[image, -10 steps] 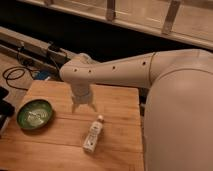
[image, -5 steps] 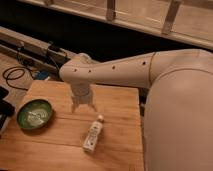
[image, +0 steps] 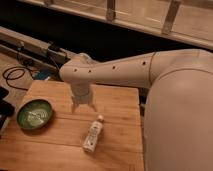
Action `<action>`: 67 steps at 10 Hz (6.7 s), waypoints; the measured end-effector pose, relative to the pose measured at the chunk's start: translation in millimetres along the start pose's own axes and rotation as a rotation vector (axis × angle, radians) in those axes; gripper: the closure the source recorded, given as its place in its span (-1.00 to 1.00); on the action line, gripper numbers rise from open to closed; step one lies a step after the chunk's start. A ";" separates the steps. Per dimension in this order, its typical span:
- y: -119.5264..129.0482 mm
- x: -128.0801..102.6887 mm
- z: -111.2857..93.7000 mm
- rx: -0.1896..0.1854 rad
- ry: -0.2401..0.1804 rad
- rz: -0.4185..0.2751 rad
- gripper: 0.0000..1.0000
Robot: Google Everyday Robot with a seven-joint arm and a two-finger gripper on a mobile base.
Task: Place the bottle in the ceramic bowl
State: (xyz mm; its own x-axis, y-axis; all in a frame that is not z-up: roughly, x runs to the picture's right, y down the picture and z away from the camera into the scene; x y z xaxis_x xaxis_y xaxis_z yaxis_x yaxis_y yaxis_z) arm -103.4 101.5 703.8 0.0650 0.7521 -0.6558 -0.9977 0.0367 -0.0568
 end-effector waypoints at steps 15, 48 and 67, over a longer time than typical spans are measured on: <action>-31.6 0.6 24.3 -0.012 -0.150 0.037 -0.30; -105.8 52.3 149.0 -0.014 0.177 0.253 0.78; 38.5 -102.0 33.7 -0.194 -0.159 -0.060 1.00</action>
State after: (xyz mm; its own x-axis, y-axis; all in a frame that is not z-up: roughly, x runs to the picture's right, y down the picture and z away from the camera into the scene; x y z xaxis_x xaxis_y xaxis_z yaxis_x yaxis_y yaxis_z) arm -149.1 48.3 793.8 0.1050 0.8469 -0.5213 -0.9688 -0.0311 -0.2458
